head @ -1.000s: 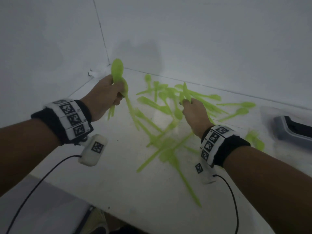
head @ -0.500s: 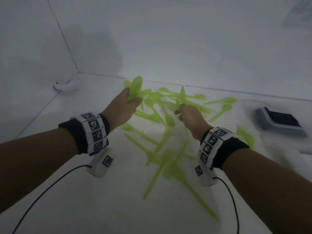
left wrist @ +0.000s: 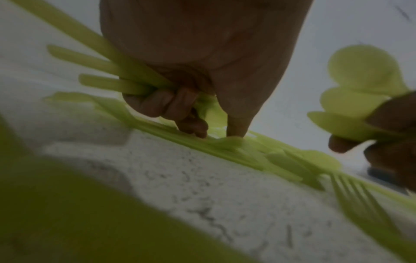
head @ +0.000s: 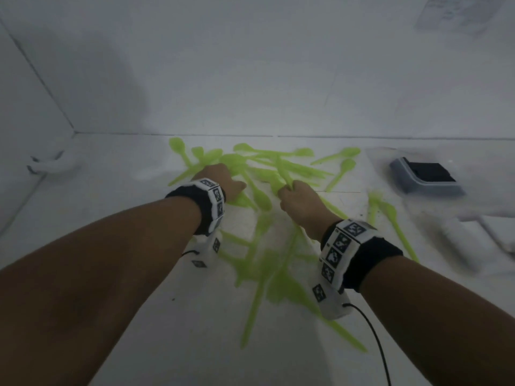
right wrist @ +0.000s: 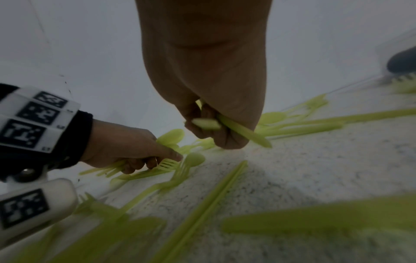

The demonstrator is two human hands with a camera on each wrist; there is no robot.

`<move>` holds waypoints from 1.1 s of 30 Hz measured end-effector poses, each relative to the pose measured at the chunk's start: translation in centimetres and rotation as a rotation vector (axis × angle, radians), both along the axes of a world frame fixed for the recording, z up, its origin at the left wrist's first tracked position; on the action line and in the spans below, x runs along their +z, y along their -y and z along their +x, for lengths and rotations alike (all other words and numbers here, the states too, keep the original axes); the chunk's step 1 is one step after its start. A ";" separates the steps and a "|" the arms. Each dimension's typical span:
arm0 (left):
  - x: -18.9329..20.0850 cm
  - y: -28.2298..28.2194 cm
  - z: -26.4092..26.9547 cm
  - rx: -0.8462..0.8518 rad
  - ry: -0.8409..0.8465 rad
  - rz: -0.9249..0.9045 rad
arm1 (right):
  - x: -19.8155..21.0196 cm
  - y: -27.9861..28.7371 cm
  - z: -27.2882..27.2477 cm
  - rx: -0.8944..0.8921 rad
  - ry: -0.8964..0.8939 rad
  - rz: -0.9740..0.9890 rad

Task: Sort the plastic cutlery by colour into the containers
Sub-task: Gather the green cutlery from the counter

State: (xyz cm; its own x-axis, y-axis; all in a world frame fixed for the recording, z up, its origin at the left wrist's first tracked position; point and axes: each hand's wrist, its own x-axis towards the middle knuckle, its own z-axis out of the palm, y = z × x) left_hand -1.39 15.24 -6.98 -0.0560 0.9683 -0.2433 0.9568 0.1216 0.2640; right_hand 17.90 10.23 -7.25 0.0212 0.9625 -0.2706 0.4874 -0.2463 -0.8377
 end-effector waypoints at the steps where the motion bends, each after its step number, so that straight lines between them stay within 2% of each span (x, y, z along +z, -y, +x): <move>1: -0.3 -0.3 0.1 0.007 0.010 0.001 | 0.0 0.0 0.1 0.006 0.002 0.005; 8: 0.1 -0.1 -0.1 0.158 0.164 -0.007 | 0.2 -1.2 0.4 0.035 0.042 0.043; 12: -0.3 0.4 0.0 0.122 0.081 0.001 | 0.5 -1.9 0.1 0.070 0.095 0.070; 16: 0.3 0.6 0.3 0.224 0.112 -0.014 | 0.6 -2.4 0.2 0.131 0.183 0.111; 18: 0.4 0.7 0.0 0.302 0.207 -0.071 | 0.7 -2.8 0.3 0.158 0.216 0.129; 20: 0.2 0.8 -0.6 0.367 0.370 -0.084 | 0.8 -3.1 0.3 0.188 0.217 0.121; 25: 1.0 2.3 -1.3 0.350 0.729 0.044 | 1.3 -4.0 -0.4 0.254 0.159 0.109; 30: 2.1 5.1 -2.9 0.358 0.754 0.148 | 1.2 -4.7 -1.4 0.320 0.155 0.135; 33: 2.1 7.3 -3.8 0.324 0.825 0.173 | 0.9 -5.1 -2.0 0.411 0.297 0.173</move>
State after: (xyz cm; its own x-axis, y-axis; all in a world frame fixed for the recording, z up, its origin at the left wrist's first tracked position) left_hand -5.14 7.96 -4.87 -0.2052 0.9622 -0.1791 0.3811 0.2471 0.8909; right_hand 15.88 15.30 -6.34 -0.3153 0.9375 -0.1474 0.7370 0.1440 -0.6604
